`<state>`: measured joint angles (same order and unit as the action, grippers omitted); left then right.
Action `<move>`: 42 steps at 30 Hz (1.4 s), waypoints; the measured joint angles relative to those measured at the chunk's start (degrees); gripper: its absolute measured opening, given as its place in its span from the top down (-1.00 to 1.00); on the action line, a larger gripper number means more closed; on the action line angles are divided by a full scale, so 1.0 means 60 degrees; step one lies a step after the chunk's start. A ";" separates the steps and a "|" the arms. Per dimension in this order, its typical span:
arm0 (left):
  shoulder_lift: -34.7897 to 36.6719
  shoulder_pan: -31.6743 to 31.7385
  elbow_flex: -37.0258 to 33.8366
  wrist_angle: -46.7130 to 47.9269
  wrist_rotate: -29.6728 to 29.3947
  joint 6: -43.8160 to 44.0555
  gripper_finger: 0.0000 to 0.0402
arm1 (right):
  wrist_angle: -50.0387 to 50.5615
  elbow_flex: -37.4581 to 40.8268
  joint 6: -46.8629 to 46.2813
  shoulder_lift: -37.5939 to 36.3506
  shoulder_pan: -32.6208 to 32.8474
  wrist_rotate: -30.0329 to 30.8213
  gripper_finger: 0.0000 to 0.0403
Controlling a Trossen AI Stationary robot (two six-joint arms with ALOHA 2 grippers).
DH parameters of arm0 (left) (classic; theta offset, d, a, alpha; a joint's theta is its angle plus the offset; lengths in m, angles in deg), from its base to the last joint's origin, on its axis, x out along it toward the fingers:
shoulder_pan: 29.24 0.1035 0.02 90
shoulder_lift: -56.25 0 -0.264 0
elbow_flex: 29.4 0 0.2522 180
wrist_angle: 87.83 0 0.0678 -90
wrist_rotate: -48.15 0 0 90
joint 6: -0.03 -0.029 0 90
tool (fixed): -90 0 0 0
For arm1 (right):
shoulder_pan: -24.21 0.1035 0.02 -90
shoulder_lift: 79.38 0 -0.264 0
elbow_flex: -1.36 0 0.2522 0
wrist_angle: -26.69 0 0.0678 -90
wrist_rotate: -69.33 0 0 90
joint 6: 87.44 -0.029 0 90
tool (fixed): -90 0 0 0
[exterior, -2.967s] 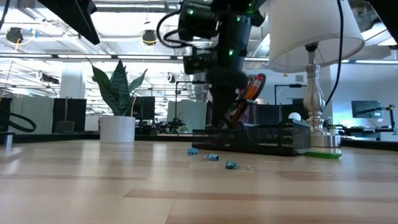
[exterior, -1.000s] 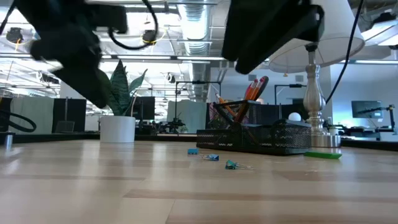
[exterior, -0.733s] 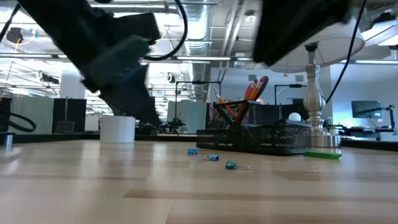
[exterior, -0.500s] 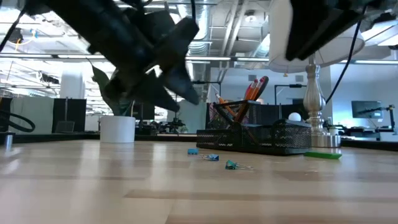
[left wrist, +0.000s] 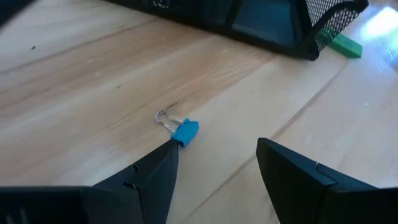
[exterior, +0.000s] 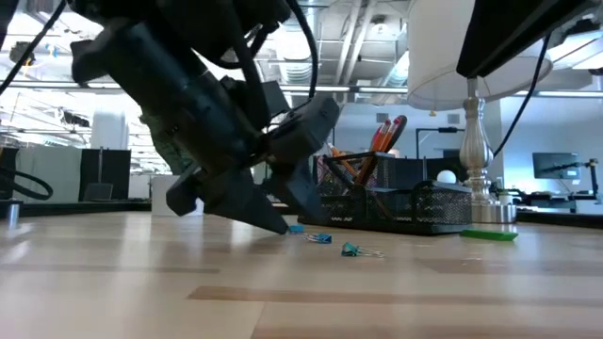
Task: Pick and place office supplies into organizer
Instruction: Put the top blue binder clip into the black desk organizer
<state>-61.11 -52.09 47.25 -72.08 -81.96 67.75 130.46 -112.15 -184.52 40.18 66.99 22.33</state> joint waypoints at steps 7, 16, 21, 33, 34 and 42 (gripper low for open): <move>-0.0139 0.0098 0.0197 0.0152 -0.0304 0.0324 -0.08 | 0.0002 0.0000 0.0004 0.0000 -0.0020 0.0029 0.44; -0.0121 0.0396 0.0215 0.0988 -0.0368 0.0565 -0.08 | 0.0001 0.0000 0.0022 0.0000 -0.0017 0.0027 0.44; -0.0124 0.0451 0.0205 0.1037 -0.0290 0.0036 -0.08 | 0.0002 0.0000 0.0038 0.0000 -0.0006 0.0025 0.44; -0.0128 0.0389 0.0190 0.1058 0.0145 -0.2618 -0.08 | 0.0002 0.0000 0.0262 0.0000 -0.0006 0.0004 0.44; -0.0128 0.0389 0.0190 0.1058 0.0152 -0.2614 -0.08 | 0.0002 0.0000 0.0261 0.0000 -0.0006 0.0003 0.44; -0.0128 0.0389 0.0190 0.1062 0.0243 -0.2548 0.30 | 0.0002 0.0000 0.0262 0.0000 -0.0006 -0.0007 0.44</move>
<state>-61.88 -49.75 48.39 -65.71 -80.51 52.46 130.47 -112.15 -182.95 40.18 66.95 22.29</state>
